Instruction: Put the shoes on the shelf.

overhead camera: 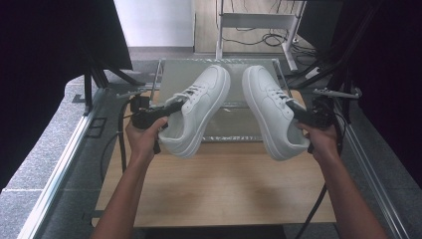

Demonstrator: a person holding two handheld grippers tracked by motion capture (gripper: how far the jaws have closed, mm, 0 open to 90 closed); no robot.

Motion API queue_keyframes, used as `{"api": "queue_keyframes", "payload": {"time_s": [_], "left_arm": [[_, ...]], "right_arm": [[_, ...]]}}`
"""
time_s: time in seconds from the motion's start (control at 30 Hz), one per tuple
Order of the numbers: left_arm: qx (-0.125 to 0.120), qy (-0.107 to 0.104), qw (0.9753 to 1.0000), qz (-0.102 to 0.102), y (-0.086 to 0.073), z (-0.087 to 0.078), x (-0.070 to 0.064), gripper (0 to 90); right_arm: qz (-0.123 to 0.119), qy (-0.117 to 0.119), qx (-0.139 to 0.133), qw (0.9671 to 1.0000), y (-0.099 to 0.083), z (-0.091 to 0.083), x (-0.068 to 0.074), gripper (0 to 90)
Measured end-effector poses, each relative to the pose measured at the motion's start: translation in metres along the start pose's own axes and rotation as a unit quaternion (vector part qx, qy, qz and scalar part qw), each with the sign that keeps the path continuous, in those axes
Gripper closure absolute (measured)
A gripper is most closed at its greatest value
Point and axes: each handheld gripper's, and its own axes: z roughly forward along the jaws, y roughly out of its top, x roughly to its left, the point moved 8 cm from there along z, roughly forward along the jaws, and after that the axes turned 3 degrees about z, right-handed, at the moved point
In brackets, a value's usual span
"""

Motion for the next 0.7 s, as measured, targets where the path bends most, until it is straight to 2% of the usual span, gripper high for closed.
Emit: {"api": "queue_keyframes", "payload": {"time_s": [0.1,0.33,0.43,0.57,0.7], "left_arm": [[0.005,-0.007,1.0000,-0.006,0.004,0.002,0.002,83.9],[0.008,0.011,0.9999,-0.003,0.018,0.008,0.012,83.9],[0.002,0.009,0.9998,-0.016,0.024,0.010,0.017,83.9],[-0.006,0.007,0.9998,-0.018,0.033,0.012,0.019,83.9],[-0.014,0.010,0.9996,-0.020,0.046,0.015,0.017,83.9]], "right_arm": [[0.006,0.000,-0.003,1.0000,0.005,0.004,0.001,86.6],[0.014,-0.004,-0.009,0.9998,0.017,0.015,0.003,86.6],[0.024,0.000,-0.010,0.9997,0.021,0.020,0.005,86.6],[0.025,0.001,-0.009,0.9996,0.027,0.025,0.007,86.6],[0.015,-0.010,-0.011,0.9998,0.036,0.028,0.010,86.6]]}}
